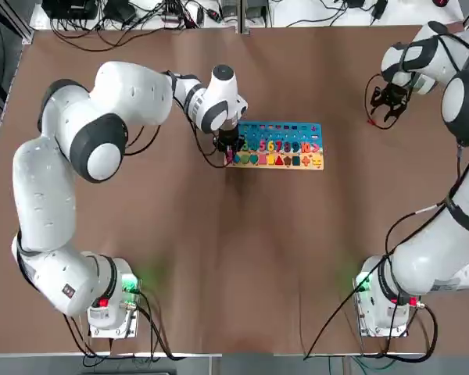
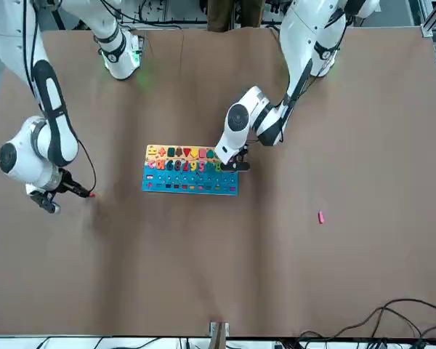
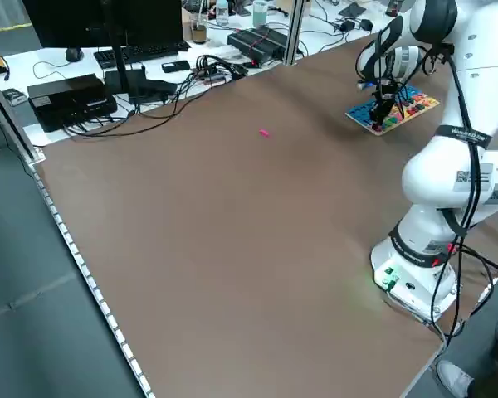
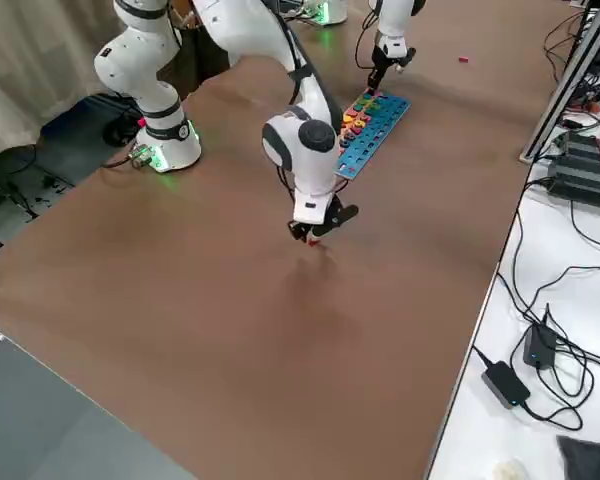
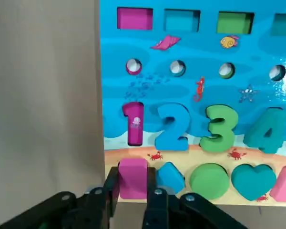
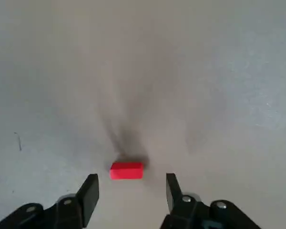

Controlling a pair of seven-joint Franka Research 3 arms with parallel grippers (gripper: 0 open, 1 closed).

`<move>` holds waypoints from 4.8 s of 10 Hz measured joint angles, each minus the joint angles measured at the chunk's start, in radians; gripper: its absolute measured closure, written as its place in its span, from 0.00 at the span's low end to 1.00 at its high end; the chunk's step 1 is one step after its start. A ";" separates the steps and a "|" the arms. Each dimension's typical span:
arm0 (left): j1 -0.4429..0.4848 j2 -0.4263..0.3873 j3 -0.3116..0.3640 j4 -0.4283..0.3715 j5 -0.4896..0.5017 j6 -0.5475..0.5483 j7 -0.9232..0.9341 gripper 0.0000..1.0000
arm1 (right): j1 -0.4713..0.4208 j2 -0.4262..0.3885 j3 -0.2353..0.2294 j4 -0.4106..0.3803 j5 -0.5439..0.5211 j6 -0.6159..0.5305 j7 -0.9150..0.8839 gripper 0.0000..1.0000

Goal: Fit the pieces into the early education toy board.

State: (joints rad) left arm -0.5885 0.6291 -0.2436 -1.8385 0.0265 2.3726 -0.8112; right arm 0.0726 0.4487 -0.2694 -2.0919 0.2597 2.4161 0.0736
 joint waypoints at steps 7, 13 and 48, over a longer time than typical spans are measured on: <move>0.000 0.003 0.000 0.004 0.000 -0.028 0.000 0.74 | 0.002 0.036 0.007 0.010 0.012 0.008 0.016 0.41; -0.001 0.021 -0.001 0.033 0.000 -0.036 0.000 0.74 | 0.005 0.057 0.010 0.020 0.022 0.010 0.017 0.44; 0.001 0.021 -0.001 0.049 0.000 -0.065 -0.001 0.68 | 0.501 0.007 0.015 0.013 0.030 -0.067 0.195 0.65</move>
State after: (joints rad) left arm -0.5878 0.6498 -0.2443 -1.7891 0.0265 2.3075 -0.8121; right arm 0.5732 0.4562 -0.2546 -2.0785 0.2899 2.3487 0.2689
